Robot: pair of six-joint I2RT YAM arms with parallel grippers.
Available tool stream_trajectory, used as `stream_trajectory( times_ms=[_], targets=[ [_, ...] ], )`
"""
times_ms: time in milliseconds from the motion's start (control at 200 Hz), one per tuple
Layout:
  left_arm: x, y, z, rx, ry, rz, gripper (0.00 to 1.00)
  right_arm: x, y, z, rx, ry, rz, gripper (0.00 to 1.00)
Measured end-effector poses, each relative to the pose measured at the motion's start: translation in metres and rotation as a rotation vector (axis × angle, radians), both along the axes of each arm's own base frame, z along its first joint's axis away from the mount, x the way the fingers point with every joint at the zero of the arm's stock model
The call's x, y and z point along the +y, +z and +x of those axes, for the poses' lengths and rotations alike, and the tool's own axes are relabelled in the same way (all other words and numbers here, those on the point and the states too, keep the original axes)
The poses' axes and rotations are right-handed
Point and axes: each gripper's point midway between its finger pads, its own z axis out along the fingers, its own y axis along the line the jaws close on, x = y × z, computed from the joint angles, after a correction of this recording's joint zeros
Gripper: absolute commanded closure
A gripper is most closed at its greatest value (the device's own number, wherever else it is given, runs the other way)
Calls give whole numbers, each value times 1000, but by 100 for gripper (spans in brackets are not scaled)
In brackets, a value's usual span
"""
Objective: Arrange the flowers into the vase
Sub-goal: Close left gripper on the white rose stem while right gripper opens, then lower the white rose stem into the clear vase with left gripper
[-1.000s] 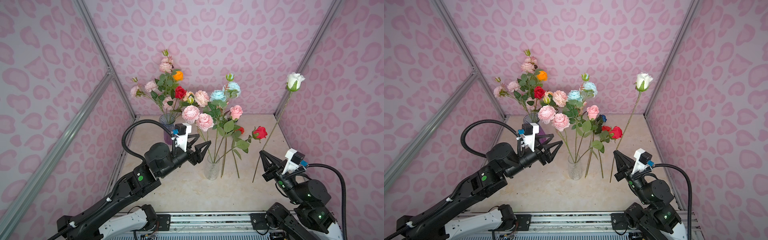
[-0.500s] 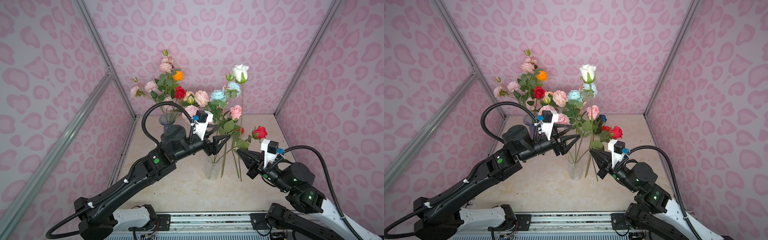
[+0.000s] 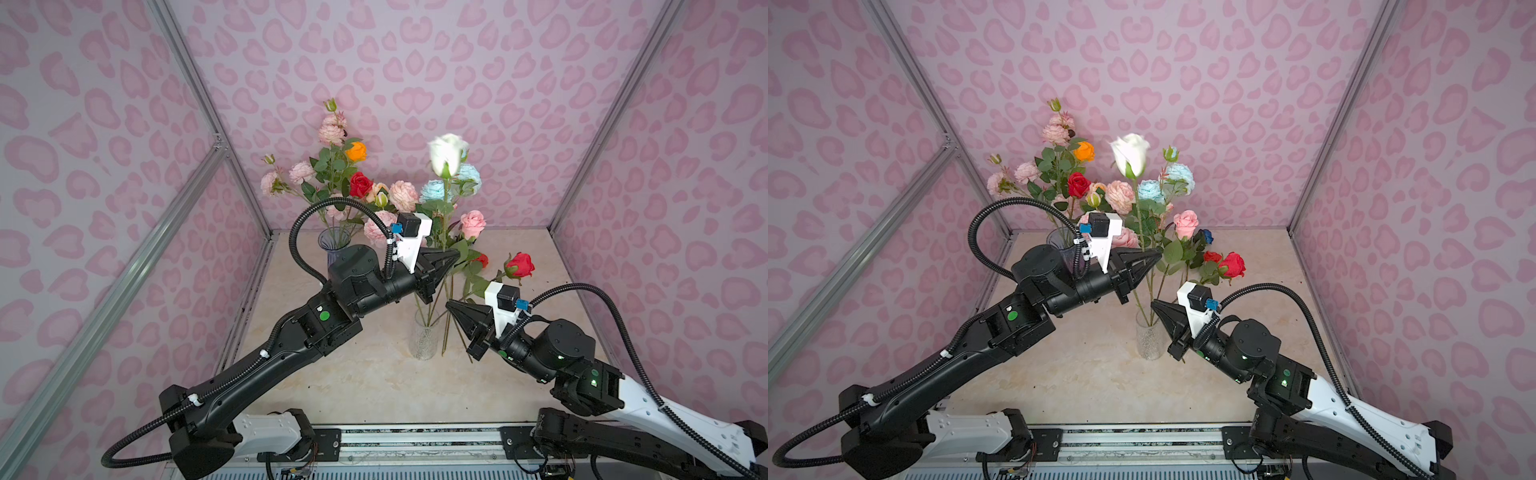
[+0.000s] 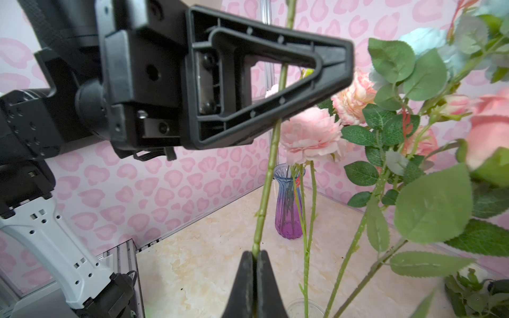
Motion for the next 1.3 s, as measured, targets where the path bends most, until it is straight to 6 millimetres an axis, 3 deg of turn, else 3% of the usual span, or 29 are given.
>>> stream_trajectory(
  times_ms=[70,210,475,605,1000,1305],
  targets=[
    [2,1,0,-3,7,-1,96,1,0,0,1,2,-1,56],
    [7,5,5,-28,43,1,96,-3,5,-3,-9,8,18,42],
    [36,38,4,-172,157,31,97,-46,-1,-1,16,-120,20,39],
    [38,39,11,-211,196,75,97,-70,1,0,27,-192,46,39],
    [24,-10,31,-173,229,231,97,-85,-17,9,51,-287,-3,39],
    [14,-78,40,-80,219,324,95,-103,-23,9,70,-337,23,39]
  ],
)
